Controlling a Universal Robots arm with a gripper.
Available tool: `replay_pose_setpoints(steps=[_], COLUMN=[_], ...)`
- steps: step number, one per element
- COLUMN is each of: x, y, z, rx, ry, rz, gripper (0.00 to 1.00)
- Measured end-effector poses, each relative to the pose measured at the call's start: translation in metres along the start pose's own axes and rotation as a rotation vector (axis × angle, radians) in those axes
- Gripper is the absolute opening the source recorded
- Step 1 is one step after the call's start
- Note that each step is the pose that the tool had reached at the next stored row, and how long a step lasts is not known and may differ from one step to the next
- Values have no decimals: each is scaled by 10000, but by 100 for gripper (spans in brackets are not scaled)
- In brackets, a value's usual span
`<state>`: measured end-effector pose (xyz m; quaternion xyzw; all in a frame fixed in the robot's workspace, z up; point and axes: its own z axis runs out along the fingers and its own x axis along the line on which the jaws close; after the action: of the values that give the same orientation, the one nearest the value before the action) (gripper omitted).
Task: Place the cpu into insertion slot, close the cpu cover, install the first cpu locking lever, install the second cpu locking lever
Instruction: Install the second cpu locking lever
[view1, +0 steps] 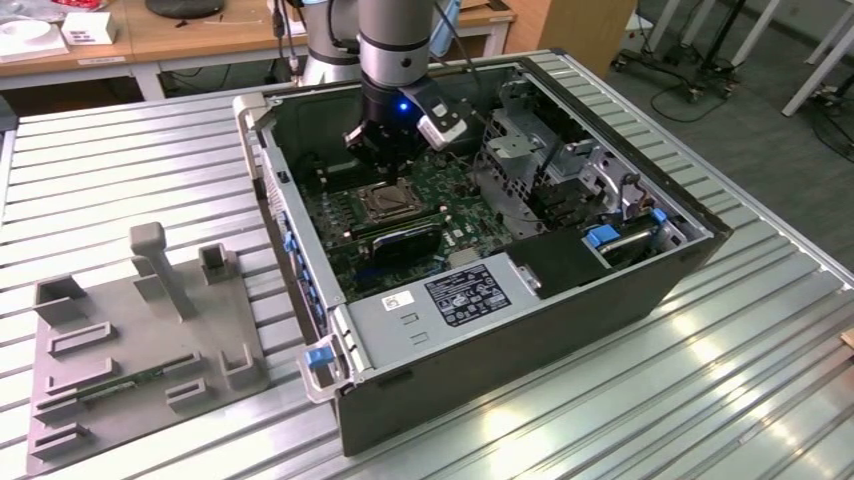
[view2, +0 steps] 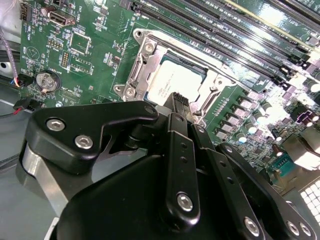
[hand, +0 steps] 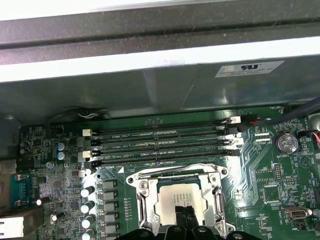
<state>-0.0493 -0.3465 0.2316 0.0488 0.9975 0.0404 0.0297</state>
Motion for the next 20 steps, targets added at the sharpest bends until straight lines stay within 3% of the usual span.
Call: replay_pose_setpoints(steps=[9,20], x=[-4,-5], y=[6,8], z=[-78,-93], rx=[4,1], ry=[23,22], rz=[2,1], gripper=[10,10])
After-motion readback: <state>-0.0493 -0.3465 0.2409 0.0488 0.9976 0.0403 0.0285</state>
